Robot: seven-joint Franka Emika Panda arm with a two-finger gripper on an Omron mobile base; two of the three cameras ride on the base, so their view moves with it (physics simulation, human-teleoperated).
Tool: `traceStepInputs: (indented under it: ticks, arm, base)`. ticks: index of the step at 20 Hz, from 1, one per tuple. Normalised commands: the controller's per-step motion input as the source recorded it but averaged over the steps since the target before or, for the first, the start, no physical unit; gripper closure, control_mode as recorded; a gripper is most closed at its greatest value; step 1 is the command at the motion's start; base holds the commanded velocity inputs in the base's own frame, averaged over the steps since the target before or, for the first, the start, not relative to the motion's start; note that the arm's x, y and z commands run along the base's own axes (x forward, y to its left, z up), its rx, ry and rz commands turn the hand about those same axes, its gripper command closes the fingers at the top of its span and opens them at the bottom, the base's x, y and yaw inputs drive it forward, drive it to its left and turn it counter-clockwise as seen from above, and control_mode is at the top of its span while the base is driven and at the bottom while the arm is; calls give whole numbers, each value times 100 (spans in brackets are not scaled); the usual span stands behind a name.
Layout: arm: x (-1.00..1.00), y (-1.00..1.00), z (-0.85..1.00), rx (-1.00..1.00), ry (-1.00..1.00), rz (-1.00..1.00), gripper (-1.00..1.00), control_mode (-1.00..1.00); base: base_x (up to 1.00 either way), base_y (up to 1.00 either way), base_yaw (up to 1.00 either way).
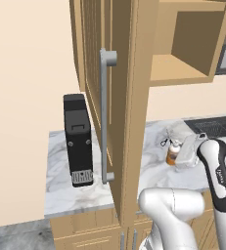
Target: Pick the spray and soap dispenser from the cabinet and place them on the counter.
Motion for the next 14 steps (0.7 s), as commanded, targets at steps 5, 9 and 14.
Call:
traceStepInputs:
  ticks: [5, 9, 14]
  arm:
    - [10, 6, -22, 0, 0, 2, 100, -100]
    - [16, 10, -36, 0, -6, 10, 100, -100]
    - [20, 8, -40, 0, -1, 11, 100, -100]
  base:
    - [0, 0, 0]
    - [0, 0, 0]
    - [0, 0, 0]
